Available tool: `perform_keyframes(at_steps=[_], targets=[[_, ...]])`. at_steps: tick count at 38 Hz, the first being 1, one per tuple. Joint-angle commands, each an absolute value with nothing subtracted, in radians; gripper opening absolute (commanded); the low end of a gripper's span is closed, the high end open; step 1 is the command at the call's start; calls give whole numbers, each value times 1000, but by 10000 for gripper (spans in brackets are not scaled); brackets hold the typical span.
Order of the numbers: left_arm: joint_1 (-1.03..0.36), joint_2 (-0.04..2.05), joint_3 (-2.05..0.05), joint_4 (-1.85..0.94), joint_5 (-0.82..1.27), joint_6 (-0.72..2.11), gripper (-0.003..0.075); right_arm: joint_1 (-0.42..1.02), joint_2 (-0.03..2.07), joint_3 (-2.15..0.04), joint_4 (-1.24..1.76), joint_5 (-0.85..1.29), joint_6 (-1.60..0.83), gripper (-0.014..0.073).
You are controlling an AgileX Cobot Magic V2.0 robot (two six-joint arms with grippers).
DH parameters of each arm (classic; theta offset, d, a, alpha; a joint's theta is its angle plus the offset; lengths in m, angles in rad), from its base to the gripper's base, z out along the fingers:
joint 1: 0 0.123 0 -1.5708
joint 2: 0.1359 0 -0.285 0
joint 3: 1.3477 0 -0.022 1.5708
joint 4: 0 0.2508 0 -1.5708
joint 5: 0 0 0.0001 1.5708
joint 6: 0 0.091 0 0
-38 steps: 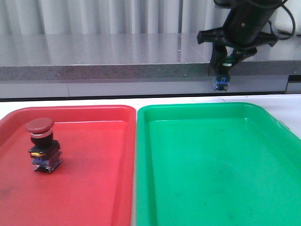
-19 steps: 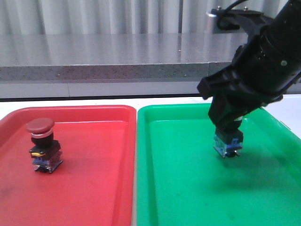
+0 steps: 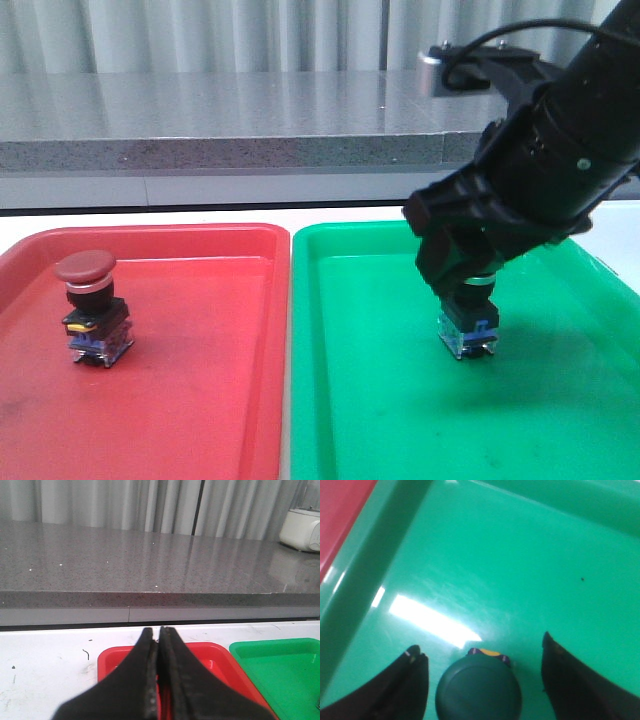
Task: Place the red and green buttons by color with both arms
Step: 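Open the right gripper and raise it away from the green button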
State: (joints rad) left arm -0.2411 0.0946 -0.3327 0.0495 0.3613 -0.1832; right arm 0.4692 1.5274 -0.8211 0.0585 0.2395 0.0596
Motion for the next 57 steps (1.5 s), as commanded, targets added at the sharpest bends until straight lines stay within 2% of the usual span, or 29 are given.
perform_keyframes(at_steps=[1,3,5,12,15,17,27,37,57], targets=[[-240,106,-359,42,278,-191,-20,471,1415,-882,54,213,51,580],[-240,106,-359,42,278,-191,-20,458,1355,-929,54,235,51,577],[-240,106,-359,42,278,-191,-20,426,1316,-988,53,276,51,528],[-240,106,-359,42,278,-191,-20,211,1177,-1044,45,435,50,101],[-240,106,-359,42,278,-191,-20,143,1090,-990,41,442,50,-1],[-240,106,-359,42,278,-191,-20,121,1013,-918,40,412,50,-29],[-240,106,-359,42,278,-191,-20,116,555,-539,-17,334,50,-36],[-240,106,-359,42,278,-191,-20,116,258,-403,-30,341,50,-36],[-240,106,-359,42,278,-191,-20,117,205,-402,-30,350,50,-36]])
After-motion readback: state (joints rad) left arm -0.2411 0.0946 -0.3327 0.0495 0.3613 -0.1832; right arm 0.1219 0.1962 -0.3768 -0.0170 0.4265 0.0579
